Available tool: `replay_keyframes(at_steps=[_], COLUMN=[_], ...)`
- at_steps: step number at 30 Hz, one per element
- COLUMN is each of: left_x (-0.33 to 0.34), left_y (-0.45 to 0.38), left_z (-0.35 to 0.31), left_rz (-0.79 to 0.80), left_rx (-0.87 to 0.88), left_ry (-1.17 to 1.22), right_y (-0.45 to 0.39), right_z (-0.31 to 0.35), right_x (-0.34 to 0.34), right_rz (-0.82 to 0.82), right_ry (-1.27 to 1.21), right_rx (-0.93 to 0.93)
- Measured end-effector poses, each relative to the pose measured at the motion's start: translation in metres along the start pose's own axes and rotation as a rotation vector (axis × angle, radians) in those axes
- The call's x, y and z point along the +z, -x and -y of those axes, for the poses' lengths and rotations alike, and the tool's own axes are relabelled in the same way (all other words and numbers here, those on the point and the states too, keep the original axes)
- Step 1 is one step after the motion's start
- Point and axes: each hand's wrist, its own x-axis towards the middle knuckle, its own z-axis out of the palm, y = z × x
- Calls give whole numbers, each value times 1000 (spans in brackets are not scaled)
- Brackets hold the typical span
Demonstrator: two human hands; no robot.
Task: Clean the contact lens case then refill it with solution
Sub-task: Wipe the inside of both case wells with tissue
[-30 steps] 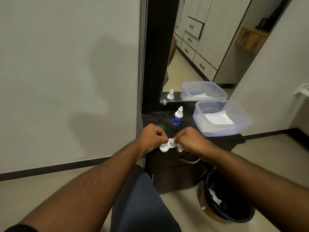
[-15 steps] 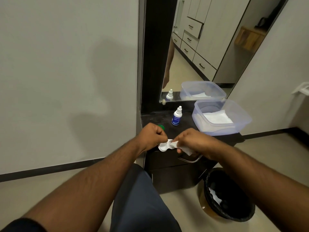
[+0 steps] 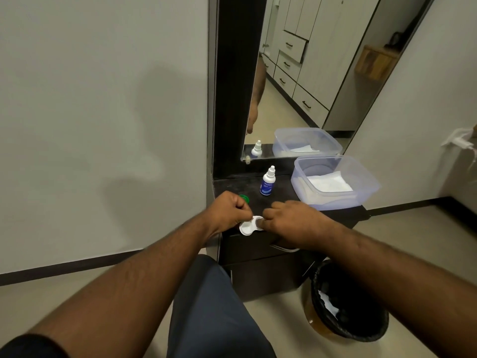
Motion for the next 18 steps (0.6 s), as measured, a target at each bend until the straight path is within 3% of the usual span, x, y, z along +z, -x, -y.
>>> replay_keyframes(at_steps=[2,4,6,8,10,13,18], left_x=[0,1,2,2,1,0,1], left_y=[0,0,-1,-1,-2,-2,-1], left_z=[0,0,1,2,2,2,3], left_rz=[-2,-6,-6,-6,-3,8,4], left_rx=[1,3,6,11,11,7,21], left_ry=[4,6,4,9,3,-10,13], right_y=[0,1,3,6,12,12,3], right_z=[6,12,18,20,14,11,7], right_x=[2,7,14,18,22,27,33], right_rz=[-6,-2,-77,-263,-446,-541,-380], right_ry=[46,-107,-681,-1280,-1431,-1245,-551], right_rx=[18,169,387,545,676,644,273])
